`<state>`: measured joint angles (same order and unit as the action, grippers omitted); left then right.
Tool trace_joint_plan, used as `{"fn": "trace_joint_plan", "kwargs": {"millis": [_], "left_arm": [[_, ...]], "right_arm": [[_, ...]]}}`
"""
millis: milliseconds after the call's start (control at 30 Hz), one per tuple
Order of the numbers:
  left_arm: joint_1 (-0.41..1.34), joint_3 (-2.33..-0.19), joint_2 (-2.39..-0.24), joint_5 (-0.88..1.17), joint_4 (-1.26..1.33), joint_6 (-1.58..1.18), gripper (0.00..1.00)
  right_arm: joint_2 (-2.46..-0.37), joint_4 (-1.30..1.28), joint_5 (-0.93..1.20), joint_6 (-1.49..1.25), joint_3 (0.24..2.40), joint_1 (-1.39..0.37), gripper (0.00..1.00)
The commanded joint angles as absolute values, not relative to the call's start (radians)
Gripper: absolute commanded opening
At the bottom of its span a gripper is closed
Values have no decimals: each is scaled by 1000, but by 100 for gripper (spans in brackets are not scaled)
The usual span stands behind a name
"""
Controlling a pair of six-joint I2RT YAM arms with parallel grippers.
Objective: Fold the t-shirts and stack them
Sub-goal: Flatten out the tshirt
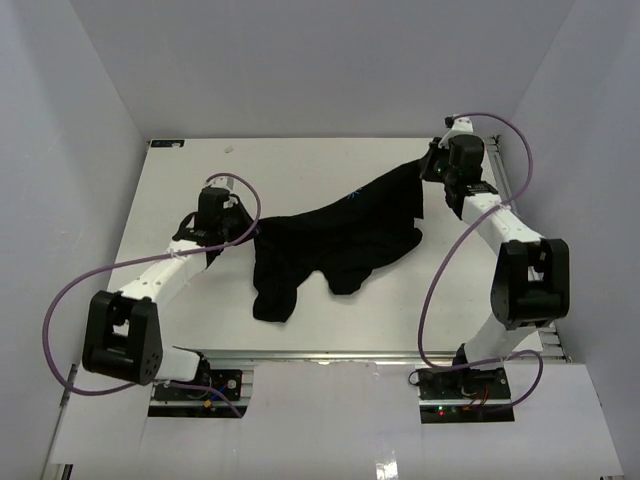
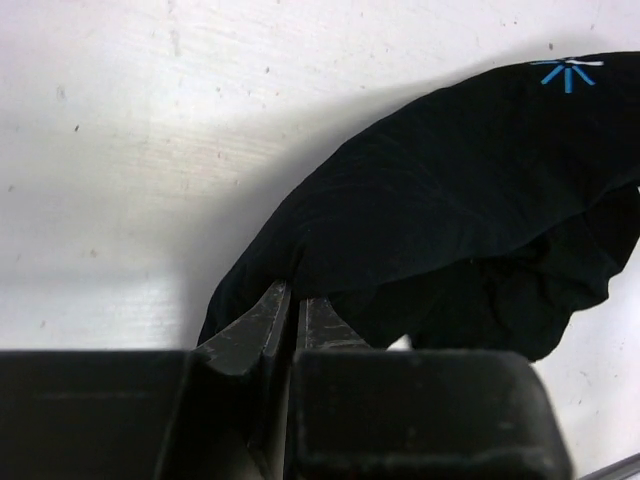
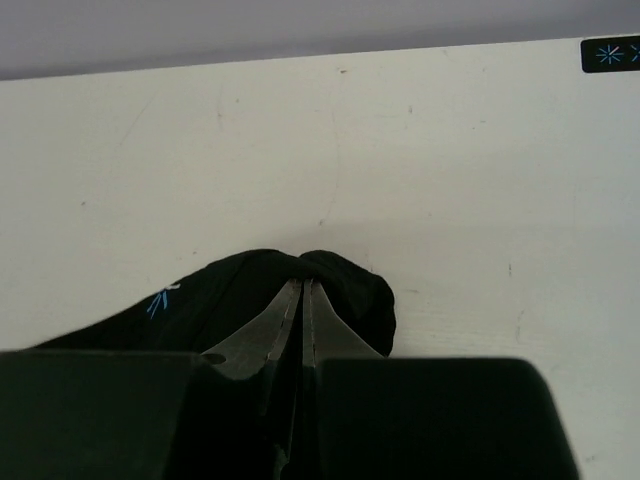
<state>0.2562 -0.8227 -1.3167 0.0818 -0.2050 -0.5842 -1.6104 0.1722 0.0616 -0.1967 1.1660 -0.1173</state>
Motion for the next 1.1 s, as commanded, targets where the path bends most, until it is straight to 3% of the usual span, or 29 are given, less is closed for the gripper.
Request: {"fn": "trace_joint_plan", "kwargs": {"millis": [0, 200, 233, 267, 367, 567, 733, 1067], "left_arm": [[210, -905, -1376, 195, -123, -601, 18], [147, -972, -1541, 232, -106, -649, 42], [143, -980, -1554, 233, -110, -656, 48], [137, -988, -1571, 232, -113, -661, 61], [107, -1017, -1585, 216, -141, -676, 78], [81, -1074, -1533, 274, -176, -615, 82], [193, -1146, -1468, 262, -281, -500, 82], [437, -1330, -1647, -93, -511, -345, 74]], "right_arm": [[-1696, 301, 21, -267, 1296, -115, 6], [-1916, 310, 95, -353, 1475, -118, 6], [-1957, 308, 103, -363, 1497, -118, 6], [-1979, 311, 118, -374, 1515, -118, 6], [-2046, 310, 130, -408, 1586, -117, 6], [-2111, 304, 153, -440, 1663, -112, 6], [-2092, 356, 263, -430, 1623, -109, 6], [-2079, 411, 442, -382, 1560, -94, 6]]}}
